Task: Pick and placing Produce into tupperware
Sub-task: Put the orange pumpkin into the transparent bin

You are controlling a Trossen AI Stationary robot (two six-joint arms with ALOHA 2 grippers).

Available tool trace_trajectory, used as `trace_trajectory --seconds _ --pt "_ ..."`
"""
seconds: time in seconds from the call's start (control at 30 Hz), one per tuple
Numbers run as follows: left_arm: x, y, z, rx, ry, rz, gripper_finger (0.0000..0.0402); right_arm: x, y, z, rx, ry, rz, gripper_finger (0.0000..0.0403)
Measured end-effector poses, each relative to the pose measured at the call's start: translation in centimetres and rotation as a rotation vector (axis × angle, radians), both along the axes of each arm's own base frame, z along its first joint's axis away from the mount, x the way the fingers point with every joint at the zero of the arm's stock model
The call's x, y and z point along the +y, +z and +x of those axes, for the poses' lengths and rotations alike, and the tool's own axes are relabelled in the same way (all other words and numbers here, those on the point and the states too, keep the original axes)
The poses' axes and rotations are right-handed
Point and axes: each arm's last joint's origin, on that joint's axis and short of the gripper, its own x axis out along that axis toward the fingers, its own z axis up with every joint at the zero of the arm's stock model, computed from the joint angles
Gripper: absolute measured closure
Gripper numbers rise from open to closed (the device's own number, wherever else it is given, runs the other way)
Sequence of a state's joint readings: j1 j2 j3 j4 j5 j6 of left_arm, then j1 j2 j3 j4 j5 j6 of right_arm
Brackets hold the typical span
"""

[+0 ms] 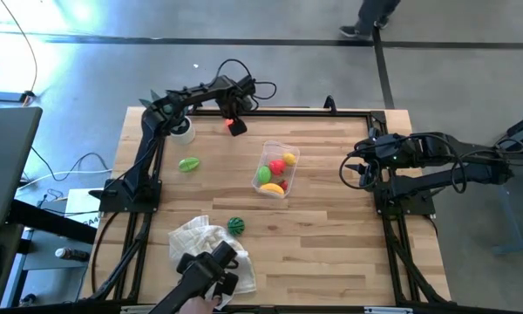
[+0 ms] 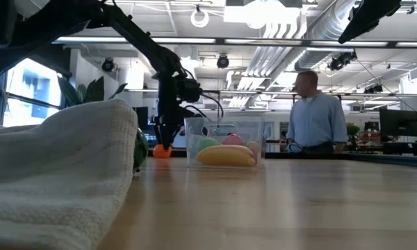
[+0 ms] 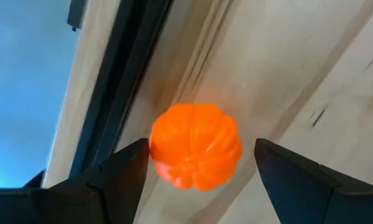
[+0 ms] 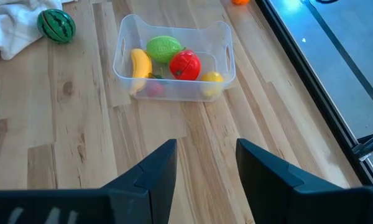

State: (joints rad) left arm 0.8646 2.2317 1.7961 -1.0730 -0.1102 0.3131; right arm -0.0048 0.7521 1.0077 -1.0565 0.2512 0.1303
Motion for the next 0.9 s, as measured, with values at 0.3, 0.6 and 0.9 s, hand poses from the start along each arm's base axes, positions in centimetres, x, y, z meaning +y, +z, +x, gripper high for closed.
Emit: trace_trajectory --seconds 0.3,0.6,0.9 --pt "0.0 -1.3 0.0 0.021 0.004 -0.049 0.0121 0.0 0.0 0.0 0.000 0.000 0.000 0.0246" --pt "0.1 -1.3 0.2 0.000 -0.032 -0.035 0.0121 0.0 0.0 0.0 0.000 0.000 0.000 0.0246" --pt "0.2 -1.3 0.4 -0.025 -0.045 -0.031 0.0122 0.0 0.0 0.0 0.000 0.001 0.000 0.0246"
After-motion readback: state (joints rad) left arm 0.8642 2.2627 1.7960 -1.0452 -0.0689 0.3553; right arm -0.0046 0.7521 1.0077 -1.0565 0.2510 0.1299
